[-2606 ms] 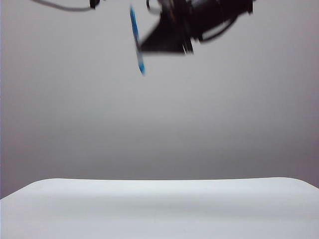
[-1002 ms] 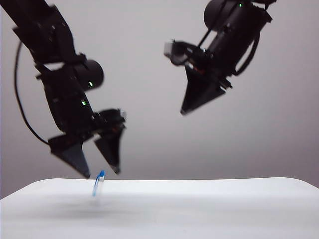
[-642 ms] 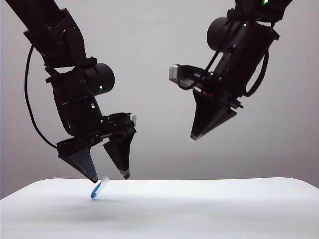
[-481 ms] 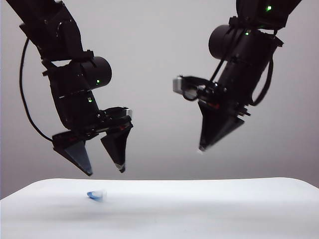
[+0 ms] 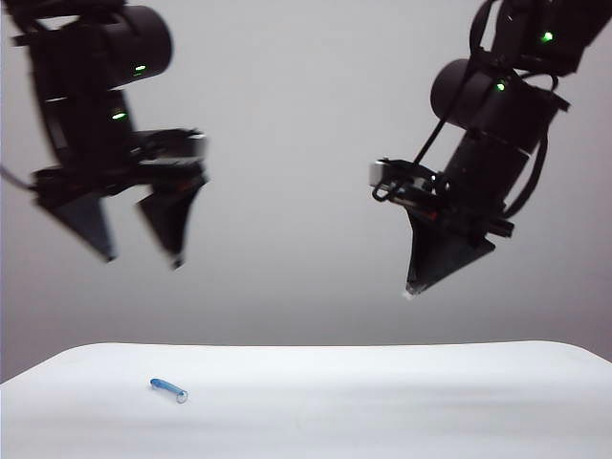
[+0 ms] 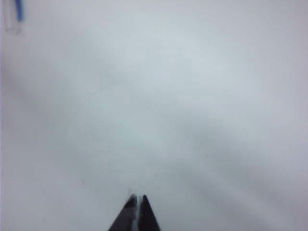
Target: Pick up the pen and remove the cap.
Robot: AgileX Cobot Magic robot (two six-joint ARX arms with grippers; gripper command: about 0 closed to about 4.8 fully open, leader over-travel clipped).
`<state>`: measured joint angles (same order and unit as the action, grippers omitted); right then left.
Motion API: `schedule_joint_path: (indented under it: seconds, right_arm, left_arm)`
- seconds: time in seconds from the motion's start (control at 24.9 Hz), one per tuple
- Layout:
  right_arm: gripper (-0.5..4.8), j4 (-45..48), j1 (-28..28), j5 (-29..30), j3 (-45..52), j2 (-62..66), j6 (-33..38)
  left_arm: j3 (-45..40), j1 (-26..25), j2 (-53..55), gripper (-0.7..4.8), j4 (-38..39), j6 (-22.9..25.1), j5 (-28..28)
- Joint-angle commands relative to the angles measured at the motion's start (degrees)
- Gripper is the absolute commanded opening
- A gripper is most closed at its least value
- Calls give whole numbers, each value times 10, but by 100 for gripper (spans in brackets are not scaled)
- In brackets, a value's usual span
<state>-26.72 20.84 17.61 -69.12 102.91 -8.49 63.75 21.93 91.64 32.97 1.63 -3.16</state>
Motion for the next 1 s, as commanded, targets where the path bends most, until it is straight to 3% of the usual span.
schedule_joint_path:
  seconds: [0.04,0.2,0.32,0.48,0.56,0.68,0.72,0.8,1.0]
  right_arm:
    - [-5,62,-11,14,34,-12,47]
    - [-5,162,-15,26,114,-79,55]
    - [-5,242,-15,3,177,-162,63]
    - [-5,319,-17,-38,255,-308,105]
    - [-5,373,-16,-40,308,-398,139]
    - [-5,432,-16,-76,378,-503,171]
    - [-5,448,-16,-88,413,-551,172]
    - [-5,462,-16,-87,442,-584,173]
    - [-5,510,-14,-90,516,-643,176]
  left_arm:
    - [-91,-10,-54,428,-45,-21,-5]
    - [-230,-17,-165,425,-129,-52,15]
    - [-305,-23,-258,412,-150,-56,19]
    - [-372,-24,-397,349,-156,-51,14]
    - [-404,-24,-486,276,-170,-51,18]
    - [-440,-24,-611,265,-201,-54,19]
    - [-454,-24,-677,212,-211,-56,18]
    - [-470,-24,-736,158,-231,-58,19]
    - [-525,-24,-869,151,-260,-80,18]
